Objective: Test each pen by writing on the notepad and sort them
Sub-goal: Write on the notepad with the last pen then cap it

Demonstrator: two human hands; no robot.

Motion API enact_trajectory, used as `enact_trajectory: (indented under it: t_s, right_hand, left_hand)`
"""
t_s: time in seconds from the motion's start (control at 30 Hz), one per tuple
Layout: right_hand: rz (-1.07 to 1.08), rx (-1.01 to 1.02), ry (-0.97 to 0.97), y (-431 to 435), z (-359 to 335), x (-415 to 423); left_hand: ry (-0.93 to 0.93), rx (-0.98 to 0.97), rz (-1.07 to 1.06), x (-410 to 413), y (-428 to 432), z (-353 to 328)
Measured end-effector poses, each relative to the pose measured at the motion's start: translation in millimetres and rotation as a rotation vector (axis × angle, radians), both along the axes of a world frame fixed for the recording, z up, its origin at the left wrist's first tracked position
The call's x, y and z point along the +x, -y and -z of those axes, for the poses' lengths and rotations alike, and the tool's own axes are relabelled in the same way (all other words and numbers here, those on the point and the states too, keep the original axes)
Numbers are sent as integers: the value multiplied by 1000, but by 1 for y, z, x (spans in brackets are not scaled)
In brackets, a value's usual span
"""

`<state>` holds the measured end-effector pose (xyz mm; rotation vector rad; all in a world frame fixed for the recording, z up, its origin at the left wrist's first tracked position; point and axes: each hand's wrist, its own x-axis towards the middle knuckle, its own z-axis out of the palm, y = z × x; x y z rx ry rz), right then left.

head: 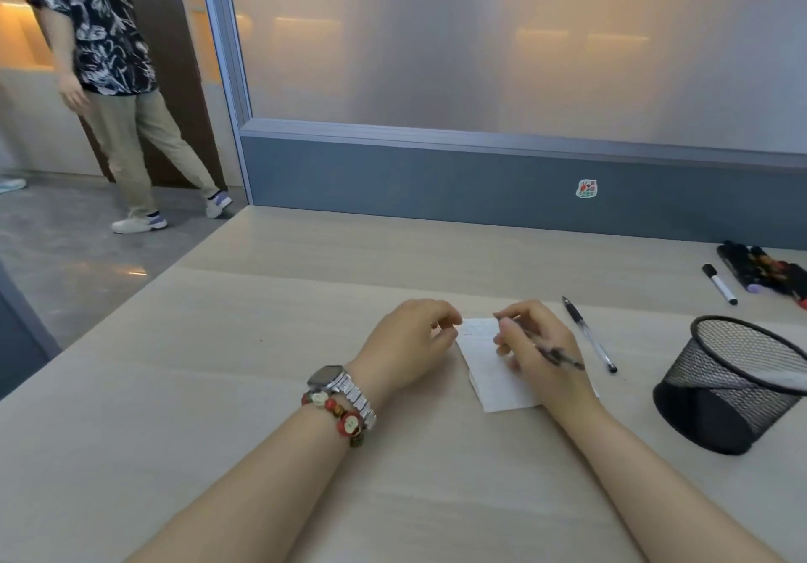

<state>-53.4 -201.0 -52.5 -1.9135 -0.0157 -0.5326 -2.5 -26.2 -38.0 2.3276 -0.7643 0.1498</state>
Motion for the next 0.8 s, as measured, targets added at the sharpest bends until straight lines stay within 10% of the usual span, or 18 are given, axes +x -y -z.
enact_trajectory:
  t_s: [0.23,0.8]
  right_hand:
    - [-31,279,-125,3,-4,8]
    - [-23,192,-238,-1,0,11]
  left_hand:
    - [73,262,13,6,6,17]
    - [80,315,-8,11,6,26]
